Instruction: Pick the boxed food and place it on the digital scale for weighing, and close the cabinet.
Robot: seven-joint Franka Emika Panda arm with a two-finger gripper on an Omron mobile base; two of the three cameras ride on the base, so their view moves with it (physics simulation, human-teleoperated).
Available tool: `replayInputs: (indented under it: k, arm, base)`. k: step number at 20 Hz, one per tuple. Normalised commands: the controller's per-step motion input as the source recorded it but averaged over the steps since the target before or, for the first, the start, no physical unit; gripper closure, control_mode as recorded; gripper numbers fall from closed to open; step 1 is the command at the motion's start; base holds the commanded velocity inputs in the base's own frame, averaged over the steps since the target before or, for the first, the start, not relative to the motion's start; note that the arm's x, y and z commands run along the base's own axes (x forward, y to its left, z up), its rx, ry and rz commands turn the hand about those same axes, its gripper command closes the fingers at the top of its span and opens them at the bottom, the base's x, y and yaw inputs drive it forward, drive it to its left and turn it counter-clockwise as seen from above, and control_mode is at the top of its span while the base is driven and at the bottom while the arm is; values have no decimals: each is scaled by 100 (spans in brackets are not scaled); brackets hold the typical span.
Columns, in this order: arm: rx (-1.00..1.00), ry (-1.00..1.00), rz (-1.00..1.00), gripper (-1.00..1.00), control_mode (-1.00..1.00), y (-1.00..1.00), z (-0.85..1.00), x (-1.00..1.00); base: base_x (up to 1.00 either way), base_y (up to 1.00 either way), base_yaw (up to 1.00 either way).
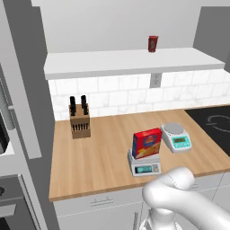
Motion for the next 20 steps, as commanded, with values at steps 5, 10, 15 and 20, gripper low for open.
replayInputs:
  k: [5, 10, 15, 20]
  arm:
    - [10, 27, 1, -100, -100, -79, -1, 45]
    - [5, 23, 7, -100, -100, -80, 52, 0]
    - [-3, 4, 17, -100, -100, 0, 52, 8]
    - [-12, -7, 26, -100, -100, 28, 55, 34]
  base:
    - [0, 0, 0]
    - [0, 0, 0]
    - [0, 0, 0]
    - [0, 0, 0]
